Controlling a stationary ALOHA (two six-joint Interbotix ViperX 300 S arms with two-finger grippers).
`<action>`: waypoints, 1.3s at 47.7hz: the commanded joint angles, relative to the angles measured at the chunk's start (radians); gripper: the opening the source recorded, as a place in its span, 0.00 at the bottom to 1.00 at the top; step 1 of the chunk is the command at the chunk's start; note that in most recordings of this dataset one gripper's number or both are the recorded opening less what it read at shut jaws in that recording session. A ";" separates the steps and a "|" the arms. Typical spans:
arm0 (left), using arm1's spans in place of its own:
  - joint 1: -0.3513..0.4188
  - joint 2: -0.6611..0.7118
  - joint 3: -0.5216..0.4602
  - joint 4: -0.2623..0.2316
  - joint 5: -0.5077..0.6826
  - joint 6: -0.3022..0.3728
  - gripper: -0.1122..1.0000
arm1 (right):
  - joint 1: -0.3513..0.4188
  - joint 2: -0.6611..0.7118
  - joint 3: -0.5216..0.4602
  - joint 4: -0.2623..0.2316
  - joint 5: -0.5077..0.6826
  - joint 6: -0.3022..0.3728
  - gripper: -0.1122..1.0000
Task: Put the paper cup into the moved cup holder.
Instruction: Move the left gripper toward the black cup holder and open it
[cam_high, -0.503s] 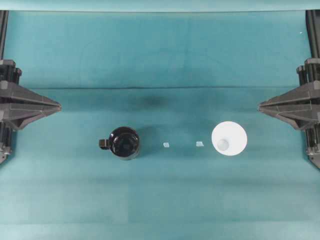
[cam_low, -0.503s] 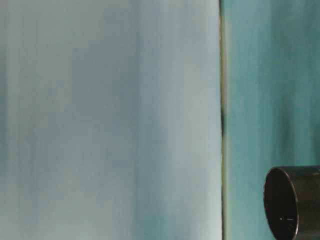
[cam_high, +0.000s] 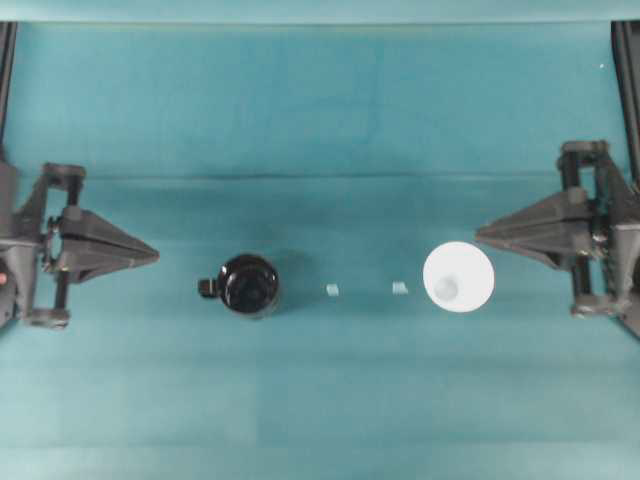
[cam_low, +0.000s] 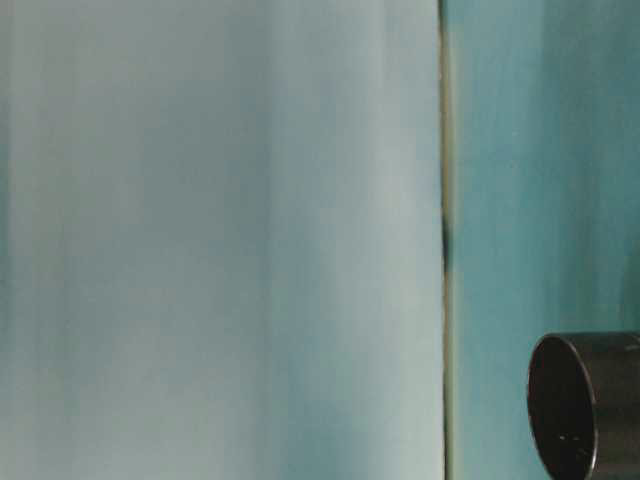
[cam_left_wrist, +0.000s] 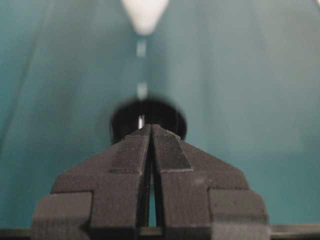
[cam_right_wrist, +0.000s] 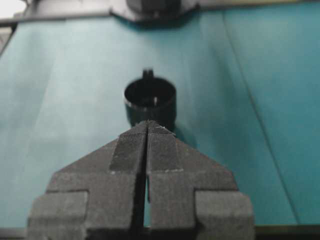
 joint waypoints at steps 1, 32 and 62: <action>-0.005 0.041 -0.003 0.002 0.011 -0.011 0.10 | -0.002 0.021 -0.020 0.003 -0.003 0.012 0.08; -0.038 0.408 -0.104 0.002 0.057 -0.021 0.10 | -0.002 0.020 -0.020 0.003 0.089 0.029 0.08; -0.034 0.448 -0.103 0.002 0.038 -0.041 0.60 | -0.002 0.020 -0.020 0.003 0.089 0.029 0.08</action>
